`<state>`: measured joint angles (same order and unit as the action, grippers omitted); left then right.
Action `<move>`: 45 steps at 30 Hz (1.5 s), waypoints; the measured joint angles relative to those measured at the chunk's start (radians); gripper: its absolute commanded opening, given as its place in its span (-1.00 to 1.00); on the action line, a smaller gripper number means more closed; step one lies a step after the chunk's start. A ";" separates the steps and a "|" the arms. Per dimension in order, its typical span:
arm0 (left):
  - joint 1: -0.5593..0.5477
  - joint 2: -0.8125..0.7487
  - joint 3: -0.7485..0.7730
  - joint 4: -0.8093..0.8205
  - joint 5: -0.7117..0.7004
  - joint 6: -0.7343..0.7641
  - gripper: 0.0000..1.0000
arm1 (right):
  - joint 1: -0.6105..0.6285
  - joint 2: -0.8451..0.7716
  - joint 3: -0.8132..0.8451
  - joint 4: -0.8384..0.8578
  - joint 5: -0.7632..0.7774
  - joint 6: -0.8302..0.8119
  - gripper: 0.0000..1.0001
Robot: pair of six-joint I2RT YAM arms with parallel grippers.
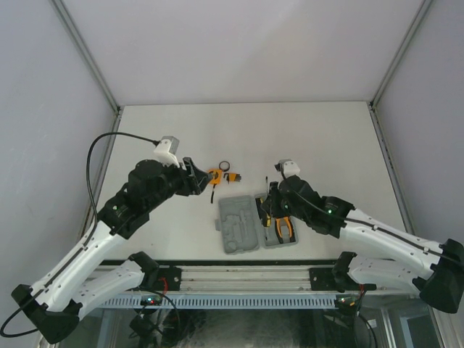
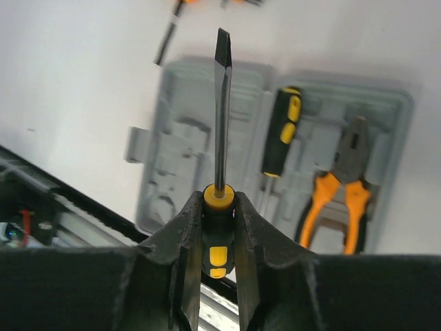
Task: Sort the tools into containers
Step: Place the screwdriver in the storage box.
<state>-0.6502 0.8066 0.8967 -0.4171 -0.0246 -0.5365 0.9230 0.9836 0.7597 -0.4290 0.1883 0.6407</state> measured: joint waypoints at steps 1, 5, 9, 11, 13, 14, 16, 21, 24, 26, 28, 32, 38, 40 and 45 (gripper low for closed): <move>0.009 0.000 -0.001 -0.011 -0.004 0.002 0.29 | -0.005 0.019 0.011 -0.028 0.003 -0.005 -1.00; 0.031 0.000 -0.002 -0.042 -0.011 0.008 0.29 | -0.020 0.121 0.060 -0.126 0.010 -0.026 -1.00; 0.043 0.001 -0.014 -0.063 -0.018 0.018 0.29 | -0.021 0.206 0.074 -0.180 0.012 -0.038 -1.00; 0.045 0.005 -0.018 -0.080 -0.023 0.030 0.30 | -0.023 0.245 0.074 -0.196 0.014 -0.040 -1.00; 0.047 0.006 -0.018 -0.091 -0.027 0.042 0.30 | -0.023 0.282 0.074 -0.208 0.018 -0.041 -1.00; 0.048 0.006 -0.018 -0.095 -0.032 0.050 0.30 | -0.023 0.294 0.074 -0.209 0.020 -0.042 -1.00; 0.049 0.006 -0.018 -0.103 -0.045 0.060 0.30 | -0.026 0.316 0.074 -0.211 0.024 -0.043 -1.00; 0.051 0.006 -0.018 -0.114 -0.076 0.085 0.31 | -0.033 0.366 0.074 -0.199 0.024 -0.042 -1.00; 0.051 0.006 -0.019 -0.118 -0.086 0.095 0.31 | -0.037 0.392 0.074 -0.193 0.024 -0.042 -1.00; 0.051 0.006 -0.022 -0.118 -0.093 0.103 0.30 | -0.039 0.411 0.074 -0.190 0.023 -0.042 -1.00; 0.052 0.006 -0.027 -0.120 -0.098 0.107 0.30 | -0.039 0.428 0.074 -0.183 0.020 -0.041 -1.00; 0.056 0.011 -0.030 -0.121 -0.101 0.113 0.30 | -0.039 0.443 0.075 -0.172 0.010 -0.040 -0.96; 0.060 0.011 -0.031 -0.124 -0.100 0.115 0.30 | -0.040 0.466 0.076 -0.166 -0.005 -0.034 -0.80; 0.061 0.011 -0.031 -0.124 -0.100 0.115 0.30 | -0.041 0.476 0.080 -0.167 -0.006 -0.031 -0.73; 0.064 0.016 -0.031 -0.124 -0.100 0.121 0.30 | -0.041 0.491 0.081 -0.167 -0.007 -0.023 -0.53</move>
<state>-0.5858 0.8230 0.8658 -0.5411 -0.1242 -0.4156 0.8818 1.4742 0.8406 -0.5961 0.1810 0.6178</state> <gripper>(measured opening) 0.650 0.194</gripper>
